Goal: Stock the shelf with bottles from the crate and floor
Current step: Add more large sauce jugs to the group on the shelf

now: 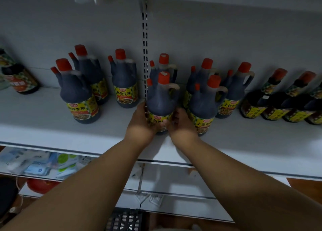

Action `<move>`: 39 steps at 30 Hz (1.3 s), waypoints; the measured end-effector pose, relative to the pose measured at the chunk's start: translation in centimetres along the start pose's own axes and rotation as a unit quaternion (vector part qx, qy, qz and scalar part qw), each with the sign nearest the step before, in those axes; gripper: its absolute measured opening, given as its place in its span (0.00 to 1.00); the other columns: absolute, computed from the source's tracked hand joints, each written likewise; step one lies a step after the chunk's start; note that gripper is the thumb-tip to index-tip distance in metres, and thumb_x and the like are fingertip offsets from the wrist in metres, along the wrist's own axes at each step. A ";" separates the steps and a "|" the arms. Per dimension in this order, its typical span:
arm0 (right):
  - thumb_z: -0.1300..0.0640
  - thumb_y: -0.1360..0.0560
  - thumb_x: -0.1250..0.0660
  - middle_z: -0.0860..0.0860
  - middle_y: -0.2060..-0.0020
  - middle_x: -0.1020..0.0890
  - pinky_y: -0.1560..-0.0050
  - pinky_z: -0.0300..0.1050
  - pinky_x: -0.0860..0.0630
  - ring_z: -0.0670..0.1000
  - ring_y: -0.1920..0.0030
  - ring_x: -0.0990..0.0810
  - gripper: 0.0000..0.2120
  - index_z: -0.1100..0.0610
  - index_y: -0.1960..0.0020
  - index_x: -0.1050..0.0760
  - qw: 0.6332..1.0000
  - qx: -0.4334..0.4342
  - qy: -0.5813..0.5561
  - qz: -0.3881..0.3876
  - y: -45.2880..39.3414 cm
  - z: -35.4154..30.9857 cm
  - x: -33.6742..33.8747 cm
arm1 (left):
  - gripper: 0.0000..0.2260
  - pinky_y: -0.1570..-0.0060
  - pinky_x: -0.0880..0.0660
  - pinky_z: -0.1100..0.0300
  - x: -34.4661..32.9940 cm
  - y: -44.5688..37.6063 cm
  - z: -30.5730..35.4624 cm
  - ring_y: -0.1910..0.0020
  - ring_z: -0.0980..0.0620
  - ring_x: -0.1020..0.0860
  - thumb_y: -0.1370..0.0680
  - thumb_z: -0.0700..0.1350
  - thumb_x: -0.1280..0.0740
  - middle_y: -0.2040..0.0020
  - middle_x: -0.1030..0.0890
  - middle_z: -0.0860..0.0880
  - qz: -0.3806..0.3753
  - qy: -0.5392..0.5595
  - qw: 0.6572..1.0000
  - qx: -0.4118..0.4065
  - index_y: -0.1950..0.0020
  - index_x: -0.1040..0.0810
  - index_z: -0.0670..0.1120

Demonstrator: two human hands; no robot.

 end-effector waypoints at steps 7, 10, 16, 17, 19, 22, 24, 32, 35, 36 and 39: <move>0.55 0.23 0.33 0.50 0.38 0.20 0.46 0.46 0.24 0.53 0.41 0.20 0.26 0.52 0.28 0.36 1.000 0.003 0.005 -0.001 -0.6 0.7 -0.3 | 0.38 0.42 0.23 0.49 0.0 -0.9 0.2 0.40 0.48 0.21 0.38 0.48 0.18 0.36 0.21 0.50 0.002 -0.045 0.999 0.001 0.32 0.33 0.51; 0.55 0.23 0.33 0.51 0.38 0.20 0.45 0.49 0.23 0.55 0.42 0.20 0.25 0.51 0.28 0.36 1.000 0.001 0.005 0.011 -0.5 0.8 -0.5 | 0.38 0.42 0.23 0.49 0.0 -1.0 -0.1 0.40 0.49 0.21 0.38 0.49 0.18 0.36 0.21 0.51 0.000 -0.051 0.999 0.005 0.32 0.33 0.53; 0.54 0.23 0.33 0.53 0.40 0.19 0.46 0.51 0.23 0.56 0.43 0.20 0.26 0.53 0.28 0.36 1.000 0.014 0.001 0.023 -0.4 0.8 -0.5 | 0.39 0.40 0.24 0.49 0.2 -1.1 -0.3 0.39 0.50 0.22 0.37 0.51 0.19 0.35 0.22 0.52 -0.008 -0.057 0.998 0.002 0.31 0.34 0.55; 0.53 0.23 0.33 0.53 0.40 0.19 0.46 0.50 0.23 0.55 0.43 0.20 0.26 0.53 0.28 0.36 1.000 0.013 0.001 0.018 -0.4 0.8 -0.4 | 0.39 0.40 0.24 0.49 0.2 -1.1 -0.4 0.39 0.50 0.22 0.37 0.51 0.20 0.34 0.23 0.52 -0.008 -0.060 0.998 0.003 0.30 0.35 0.54; 0.53 0.23 0.33 0.52 0.39 0.19 0.45 0.50 0.23 0.55 0.42 0.20 0.26 0.53 0.28 0.36 1.000 0.009 0.001 0.007 -0.3 0.8 -0.3 | 0.39 0.40 0.24 0.49 0.2 -1.1 -0.4 0.39 0.51 0.22 0.37 0.53 0.20 0.35 0.23 0.52 -0.007 -0.059 0.998 0.000 0.30 0.35 0.55; 0.51 0.24 0.33 0.52 0.39 0.20 0.44 0.53 0.22 0.55 0.42 0.20 0.27 0.52 0.28 0.37 1.000 0.008 -0.008 -0.001 -0.3 0.6 -0.1 | 0.40 0.42 0.22 0.49 0.1 -0.6 -0.3 0.40 0.52 0.21 0.42 0.59 0.23 0.36 0.22 0.53 -0.006 -0.034 0.999 0.001 0.32 0.34 0.55; 0.51 0.24 0.33 0.52 0.39 0.20 0.43 0.54 0.23 0.55 0.42 0.20 0.26 0.52 0.28 0.36 1.000 0.008 -0.004 -0.010 -0.1 0.8 0.0 | 0.40 0.43 0.22 0.51 -0.3 0.3 -0.5 0.41 0.52 0.21 0.41 0.59 0.23 0.37 0.22 0.51 0.011 -0.020 1.000 -0.001 0.32 0.34 0.54; 0.51 0.23 0.33 0.55 0.39 0.20 0.42 0.58 0.23 0.58 0.41 0.20 0.25 0.54 0.29 0.35 0.999 -0.011 -0.009 -0.031 0.8 1.0 -0.4 | 0.28 0.44 0.25 0.56 -1.0 2.3 -1.4 0.42 0.46 0.22 0.30 0.47 0.23 0.40 0.21 0.45 0.056 -0.062 0.996 -0.013 0.33 0.28 0.44; 0.48 0.26 0.33 0.54 0.42 0.19 0.47 0.60 0.21 0.56 0.45 0.19 0.24 0.52 0.32 0.33 0.999 -0.017 -0.021 -0.020 0.9 0.9 -0.3 | 0.27 0.46 0.25 0.56 -0.8 2.0 -1.2 0.44 0.46 0.22 0.29 0.48 0.24 0.42 0.20 0.45 0.059 -0.076 0.995 -0.011 0.34 0.27 0.44; 0.47 0.26 0.33 0.53 0.43 0.18 0.48 0.60 0.21 0.56 0.46 0.19 0.24 0.51 0.33 0.33 0.999 -0.021 -0.026 -0.019 1.0 0.9 -0.4 | 0.26 0.46 0.24 0.56 -0.8 2.0 -1.2 0.44 0.46 0.22 0.29 0.48 0.24 0.42 0.20 0.45 0.061 -0.077 0.995 -0.011 0.34 0.27 0.44; 0.45 0.29 0.34 0.53 0.43 0.18 0.47 0.60 0.21 0.56 0.44 0.19 0.24 0.50 0.35 0.32 0.999 -0.023 -0.040 -0.022 1.0 0.8 -0.6 | 0.26 0.46 0.24 0.56 -0.8 1.9 -1.5 0.44 0.47 0.22 0.29 0.49 0.24 0.42 0.20 0.46 0.071 -0.080 0.994 -0.008 0.34 0.27 0.45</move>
Point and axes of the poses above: each hand's wrist, its own y-axis away from the middle knuckle, its own x-axis out of the back of the hand, z = x × y, the point moved 1 cm from there along -y, towards the middle knuckle
